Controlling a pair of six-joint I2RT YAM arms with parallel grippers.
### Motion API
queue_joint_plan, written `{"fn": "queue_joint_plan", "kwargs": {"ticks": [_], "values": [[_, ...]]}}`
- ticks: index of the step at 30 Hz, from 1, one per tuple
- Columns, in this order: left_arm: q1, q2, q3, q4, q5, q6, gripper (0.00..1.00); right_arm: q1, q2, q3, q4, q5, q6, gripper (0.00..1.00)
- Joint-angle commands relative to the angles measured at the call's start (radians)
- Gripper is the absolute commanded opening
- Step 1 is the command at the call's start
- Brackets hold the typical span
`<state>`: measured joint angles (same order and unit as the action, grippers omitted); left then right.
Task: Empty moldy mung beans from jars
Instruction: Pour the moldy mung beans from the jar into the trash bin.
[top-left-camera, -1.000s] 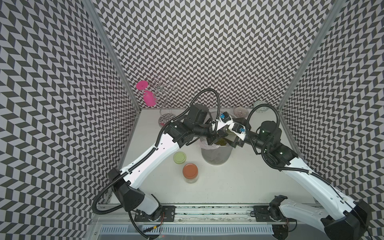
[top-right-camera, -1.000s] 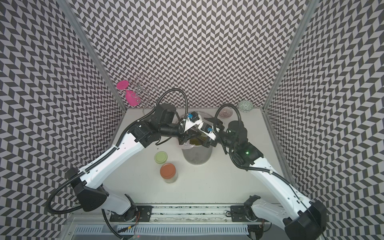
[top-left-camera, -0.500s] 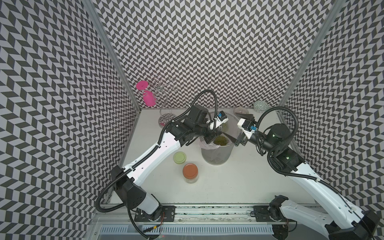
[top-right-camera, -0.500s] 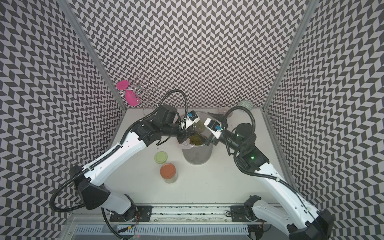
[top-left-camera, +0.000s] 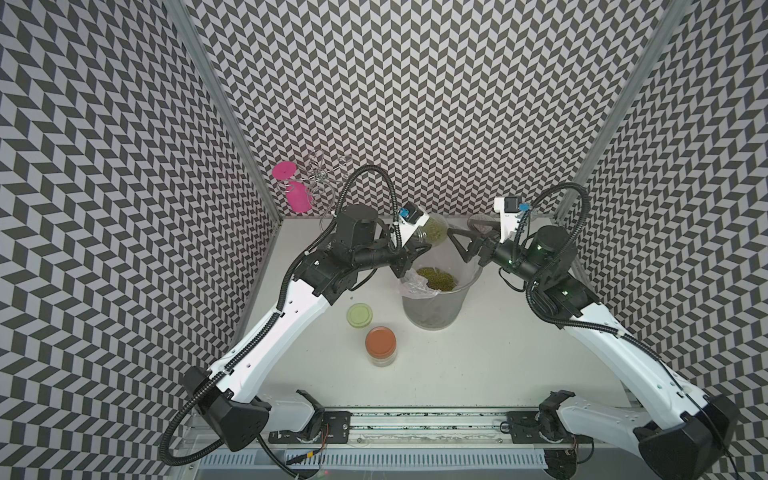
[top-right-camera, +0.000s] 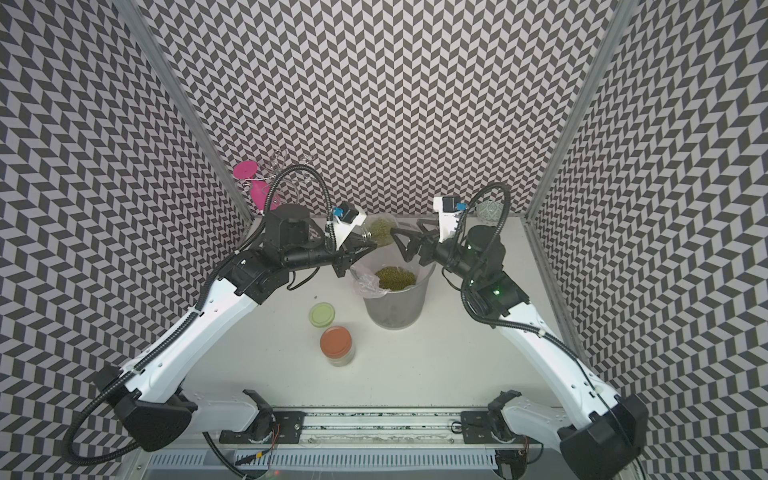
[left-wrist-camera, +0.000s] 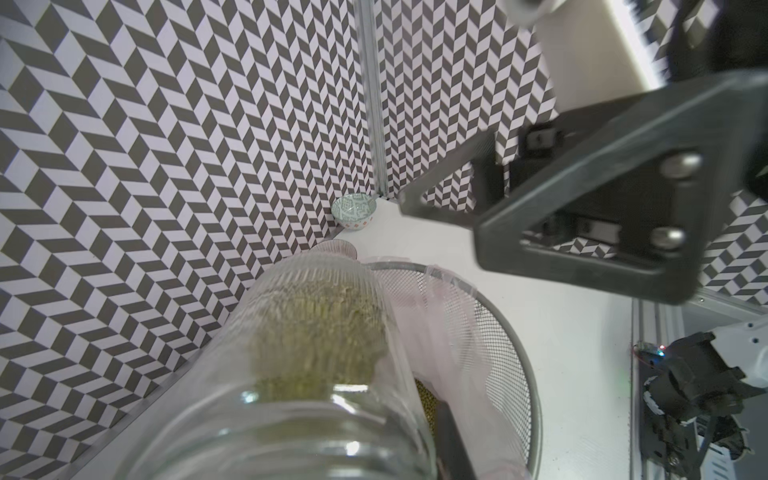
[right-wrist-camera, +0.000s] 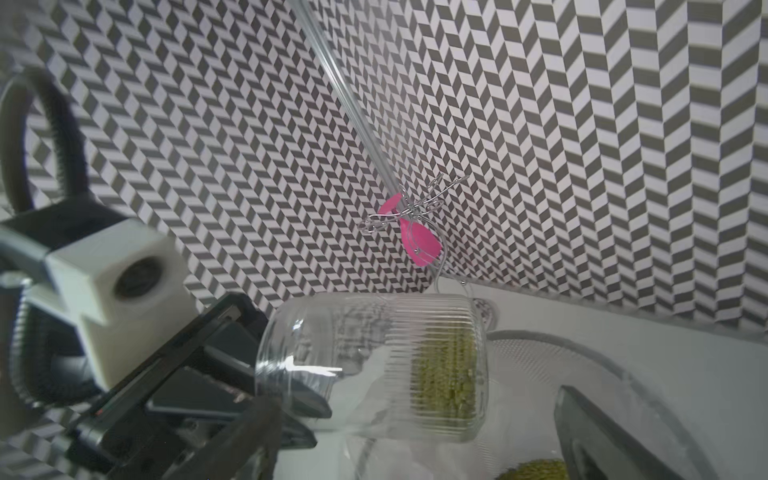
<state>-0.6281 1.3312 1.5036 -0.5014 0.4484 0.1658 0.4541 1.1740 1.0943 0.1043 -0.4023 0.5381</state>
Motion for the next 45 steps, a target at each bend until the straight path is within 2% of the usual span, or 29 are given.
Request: {"fn": "queue_joint_plan", "kwargs": {"ticks": [1,8,18,26,31,45], "values": [[-0.004,-0.044,0.041,0.142,0.084,-0.026,0.00,-0.012,0.024,-0.017,0.153,-0.104,0.341,0.99],[-0.004,-0.061,0.012,0.224,0.137,-0.081,0.00,-0.013,0.047,-0.074,0.325,-0.132,0.605,0.99],[-0.004,-0.085,-0.021,0.308,0.182,-0.141,0.00,-0.013,0.104,-0.139,0.566,-0.159,0.845,0.99],[-0.004,-0.081,-0.078,0.400,0.226,-0.203,0.00,-0.002,0.152,-0.077,0.654,-0.205,0.918,0.99],[-0.005,-0.070,-0.105,0.448,0.247,-0.239,0.00,0.008,0.143,-0.085,0.666,-0.175,0.935,1.00],[-0.020,-0.040,-0.176,0.511,0.256,-0.278,0.00,0.015,0.120,-0.095,0.640,-0.129,0.899,0.72]]}}
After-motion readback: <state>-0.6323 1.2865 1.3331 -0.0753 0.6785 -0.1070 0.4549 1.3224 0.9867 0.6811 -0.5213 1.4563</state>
